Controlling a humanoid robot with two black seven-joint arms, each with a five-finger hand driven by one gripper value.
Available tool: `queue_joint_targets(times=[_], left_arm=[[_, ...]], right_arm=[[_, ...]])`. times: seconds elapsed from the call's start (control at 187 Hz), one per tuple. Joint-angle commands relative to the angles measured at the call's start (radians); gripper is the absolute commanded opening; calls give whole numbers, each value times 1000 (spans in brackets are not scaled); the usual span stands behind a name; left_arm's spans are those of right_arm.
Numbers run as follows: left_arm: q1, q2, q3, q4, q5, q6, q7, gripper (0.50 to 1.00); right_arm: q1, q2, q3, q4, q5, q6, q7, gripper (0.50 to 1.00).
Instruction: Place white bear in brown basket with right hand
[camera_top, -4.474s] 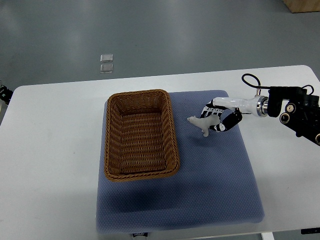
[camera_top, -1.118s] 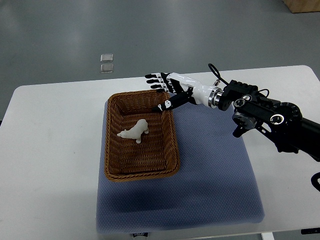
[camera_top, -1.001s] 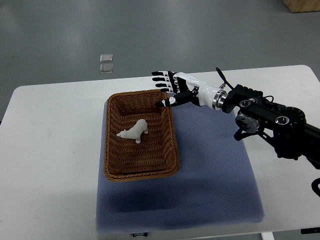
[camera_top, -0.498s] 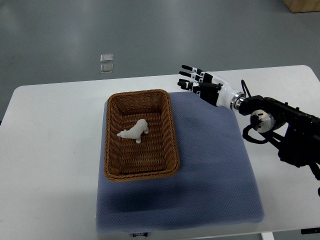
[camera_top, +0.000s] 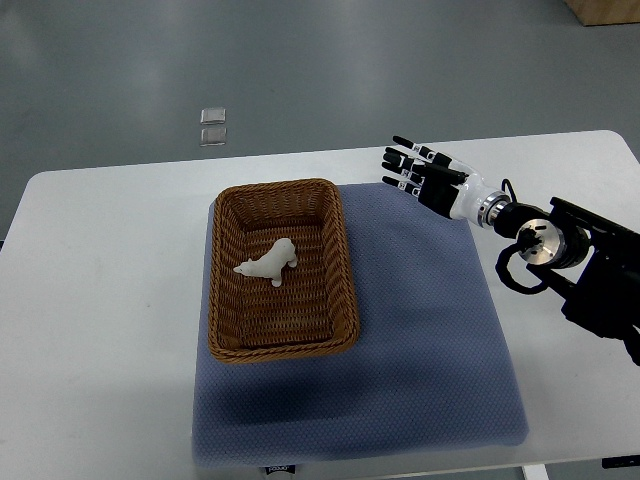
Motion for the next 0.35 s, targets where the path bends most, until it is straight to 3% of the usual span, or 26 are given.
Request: queue_joint_targets(times=[0.0, 0.342], left_arm=[[0, 0, 0, -2, 0, 0, 0, 1000], [0, 0, 0, 0, 0, 0, 0, 1000]], right_arm=[[-3, 0, 0, -2, -3, -7, 5, 926], [-3, -17, -1, -2, -6, 0, 7, 926]])
